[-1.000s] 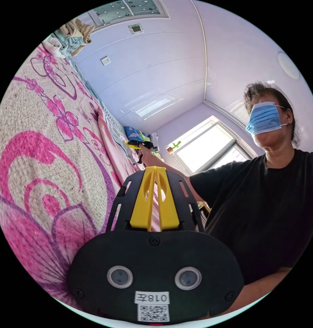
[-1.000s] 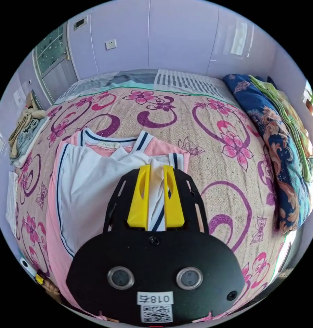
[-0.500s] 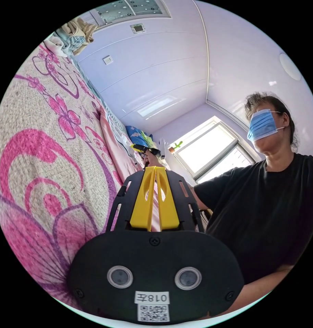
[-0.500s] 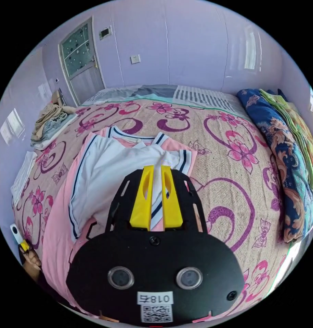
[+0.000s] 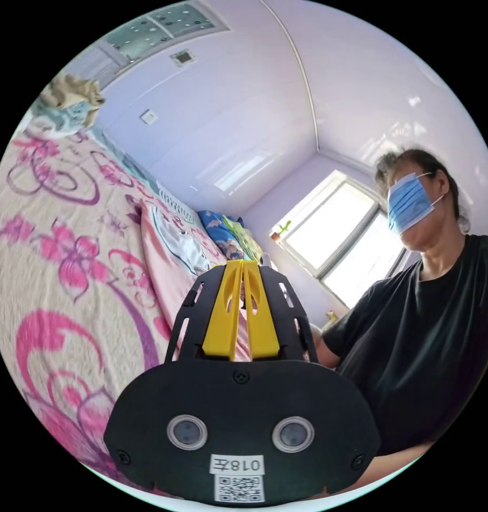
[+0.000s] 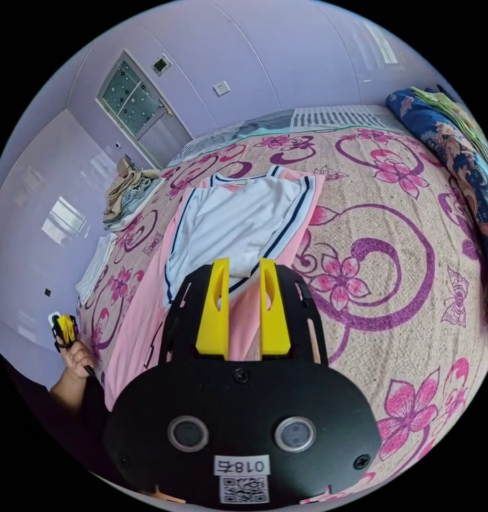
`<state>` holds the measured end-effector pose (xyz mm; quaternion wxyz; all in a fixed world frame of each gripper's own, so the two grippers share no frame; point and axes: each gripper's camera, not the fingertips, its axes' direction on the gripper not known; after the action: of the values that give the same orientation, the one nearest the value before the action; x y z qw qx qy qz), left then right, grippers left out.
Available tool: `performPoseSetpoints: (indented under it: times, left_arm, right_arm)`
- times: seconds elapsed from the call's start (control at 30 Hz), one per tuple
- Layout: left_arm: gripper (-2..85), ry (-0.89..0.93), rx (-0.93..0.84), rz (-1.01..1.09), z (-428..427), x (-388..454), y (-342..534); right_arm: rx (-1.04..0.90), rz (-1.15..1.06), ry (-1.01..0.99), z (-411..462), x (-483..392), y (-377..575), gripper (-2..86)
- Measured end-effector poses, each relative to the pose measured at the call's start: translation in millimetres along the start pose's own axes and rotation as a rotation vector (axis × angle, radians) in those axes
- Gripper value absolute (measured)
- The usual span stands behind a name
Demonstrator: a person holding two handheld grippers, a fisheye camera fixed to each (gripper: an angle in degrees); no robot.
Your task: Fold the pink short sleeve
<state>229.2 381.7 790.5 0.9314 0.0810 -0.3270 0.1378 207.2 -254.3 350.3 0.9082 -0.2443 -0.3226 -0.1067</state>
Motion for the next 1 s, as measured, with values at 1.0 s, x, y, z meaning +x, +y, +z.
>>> performPoseSetpoints:
  times: [1.0]
  left_arm:
    - [3.7,-0.472,-0.950,0.971,403,144,-263]
  right_arm:
    - [0.259,0.157,-0.232,-136,108,61,4.5]
